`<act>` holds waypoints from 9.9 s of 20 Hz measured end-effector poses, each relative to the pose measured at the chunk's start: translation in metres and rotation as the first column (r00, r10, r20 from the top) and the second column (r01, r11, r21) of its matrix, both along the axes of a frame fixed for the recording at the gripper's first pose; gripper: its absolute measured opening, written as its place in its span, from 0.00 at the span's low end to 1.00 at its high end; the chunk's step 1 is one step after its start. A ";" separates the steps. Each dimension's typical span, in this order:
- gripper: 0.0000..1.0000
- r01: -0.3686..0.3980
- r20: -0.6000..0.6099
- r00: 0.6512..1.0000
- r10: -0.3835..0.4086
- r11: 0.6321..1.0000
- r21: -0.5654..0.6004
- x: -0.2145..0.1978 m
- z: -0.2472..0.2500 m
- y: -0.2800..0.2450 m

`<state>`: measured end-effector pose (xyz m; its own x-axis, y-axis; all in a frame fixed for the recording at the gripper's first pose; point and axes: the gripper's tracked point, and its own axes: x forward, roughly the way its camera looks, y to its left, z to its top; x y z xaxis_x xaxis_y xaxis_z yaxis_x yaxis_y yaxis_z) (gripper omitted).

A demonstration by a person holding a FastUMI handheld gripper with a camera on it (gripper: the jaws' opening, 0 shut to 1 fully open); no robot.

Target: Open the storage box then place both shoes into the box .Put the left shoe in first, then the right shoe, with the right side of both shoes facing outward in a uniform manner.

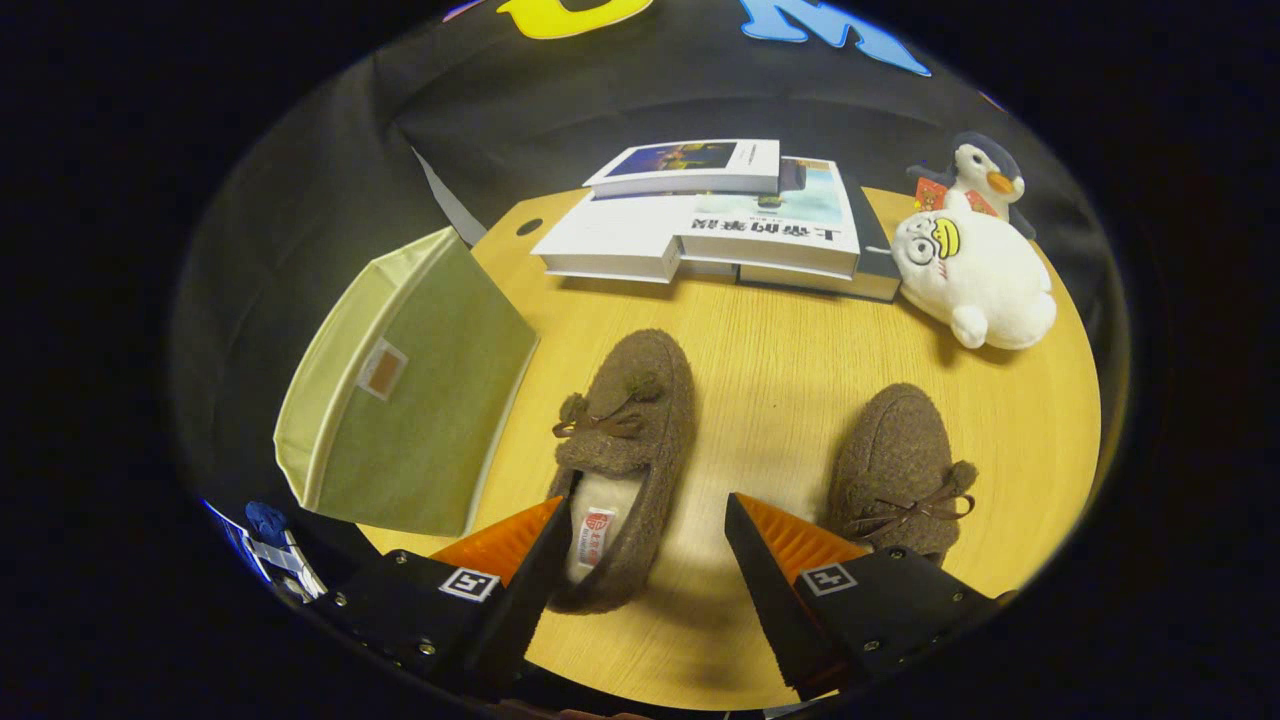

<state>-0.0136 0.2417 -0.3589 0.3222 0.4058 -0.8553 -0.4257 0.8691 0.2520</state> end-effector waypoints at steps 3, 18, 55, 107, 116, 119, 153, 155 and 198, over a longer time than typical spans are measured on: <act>0.91 0.014 -0.032 0.999 -0.014 1.000 -0.005 0.010 -0.024 0.007; 0.00 0.031 -0.036 0.999 -0.033 0.997 -0.075 0.029 -0.030 0.020; 0.00 -0.317 0.031 0.948 0.317 0.949 -0.007 -0.001 0.117 0.278; 0.77 0.144 0.109 0.983 -0.147 0.989 0.029 0.045 0.090 -0.147; 0.77 0.122 -0.030 0.992 -0.123 0.991 -0.055 0.012 0.020 -0.182; 0.77 0.102 -0.079 0.991 -0.108 0.992 -0.077 0.007 -0.006 -0.184; 0.00 0.091 0.011 0.996 -0.091 0.995 0.044 0.024 0.132 -0.048; 0.00 0.074 0.017 0.997 -0.075 0.996 0.050 0.024 0.142 -0.029; 0.02 -0.245 -0.051 0.968 0.244 0.969 -0.010 -0.008 0.135 0.268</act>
